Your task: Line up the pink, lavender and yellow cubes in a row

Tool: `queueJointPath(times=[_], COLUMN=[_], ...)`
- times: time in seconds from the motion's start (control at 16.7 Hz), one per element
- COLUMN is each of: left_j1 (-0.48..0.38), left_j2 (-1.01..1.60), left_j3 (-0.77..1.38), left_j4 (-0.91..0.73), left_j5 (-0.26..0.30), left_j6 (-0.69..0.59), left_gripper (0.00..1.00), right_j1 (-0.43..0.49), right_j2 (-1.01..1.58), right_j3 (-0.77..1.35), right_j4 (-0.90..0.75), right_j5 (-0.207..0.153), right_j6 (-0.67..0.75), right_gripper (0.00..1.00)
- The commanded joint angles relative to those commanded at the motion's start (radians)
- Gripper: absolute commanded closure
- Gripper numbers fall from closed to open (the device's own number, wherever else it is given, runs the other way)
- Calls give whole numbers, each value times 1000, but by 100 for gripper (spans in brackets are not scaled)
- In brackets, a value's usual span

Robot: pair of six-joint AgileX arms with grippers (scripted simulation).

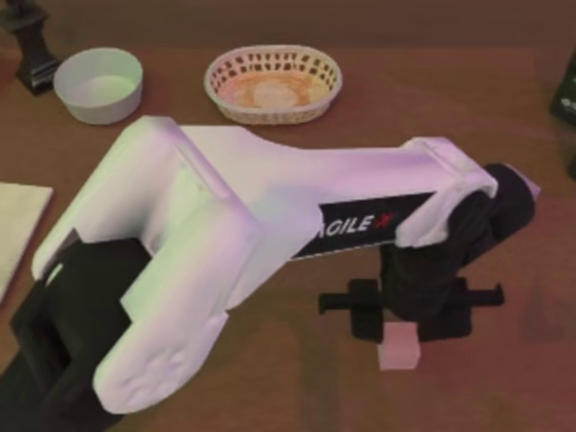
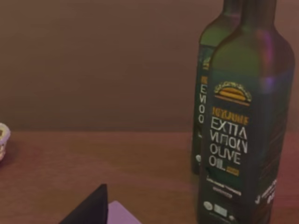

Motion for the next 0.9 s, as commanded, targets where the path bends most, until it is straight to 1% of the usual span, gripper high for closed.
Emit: queueJointPath(times=[0.3, 0.36, 0.9], left_j1=[0, 0, 1], left_j2=[0, 0, -1], left_j3=[0, 0, 4], left_j4=[0, 0, -4], left_j5=[0, 0, 0], left_j6=[0, 0, 0], left_gripper=[2, 0, 0], right_j1=[0, 0, 0], right_j2=[0, 0, 0], right_j3=[0, 0, 0], right_j4=[0, 0, 0], right_j5=[0, 0, 0], right_j6=[0, 0, 0], right_gripper=[0, 0, 0])
